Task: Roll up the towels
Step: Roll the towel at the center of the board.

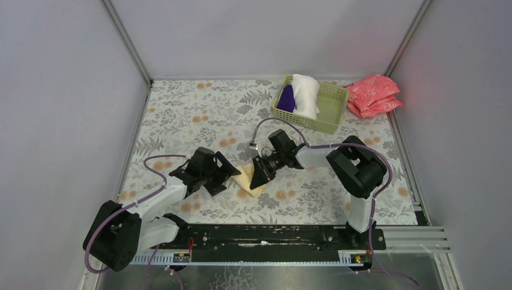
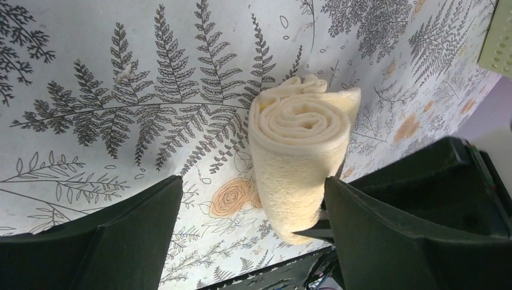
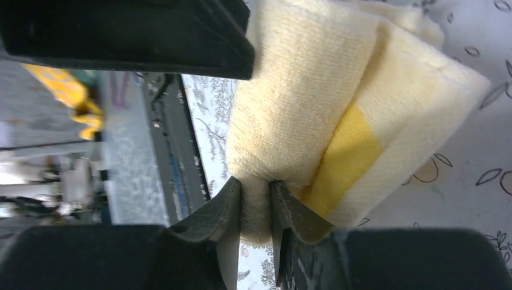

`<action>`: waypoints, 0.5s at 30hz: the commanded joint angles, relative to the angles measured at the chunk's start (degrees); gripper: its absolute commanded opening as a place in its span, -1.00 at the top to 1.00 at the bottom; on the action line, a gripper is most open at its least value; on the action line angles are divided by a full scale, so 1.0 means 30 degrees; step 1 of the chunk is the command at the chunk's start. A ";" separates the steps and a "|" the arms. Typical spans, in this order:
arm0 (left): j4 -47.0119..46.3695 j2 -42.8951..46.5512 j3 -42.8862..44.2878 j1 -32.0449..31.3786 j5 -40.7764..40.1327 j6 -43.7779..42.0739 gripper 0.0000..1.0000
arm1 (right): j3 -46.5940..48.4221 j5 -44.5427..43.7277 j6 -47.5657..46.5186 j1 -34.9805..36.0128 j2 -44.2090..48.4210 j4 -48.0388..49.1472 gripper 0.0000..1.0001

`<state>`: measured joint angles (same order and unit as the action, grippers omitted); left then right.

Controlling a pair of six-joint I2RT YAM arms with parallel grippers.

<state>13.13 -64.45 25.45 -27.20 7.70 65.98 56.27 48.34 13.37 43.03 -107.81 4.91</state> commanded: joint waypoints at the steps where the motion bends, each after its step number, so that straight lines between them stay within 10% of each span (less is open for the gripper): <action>1: -0.0248 -0.0133 -0.0144 0.0073 0.0375 0.0193 -0.72 | -0.1028 0.4574 0.4338 -0.1277 -0.1642 0.3506 0.86; 7: -0.1771 -0.2290 0.0829 -0.0328 0.0690 0.0066 -0.65 | -0.2744 0.5230 0.8203 -0.2508 -0.2927 0.7877 0.80; 15: -0.2254 -0.5861 0.2216 -0.0965 0.0452 -0.0501 -0.51 | -0.2683 0.2479 0.5895 -0.2644 -0.2041 0.3983 0.55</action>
<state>8.25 -77.97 31.62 -29.28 10.24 65.95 49.60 63.07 33.65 35.11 -115.04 23.81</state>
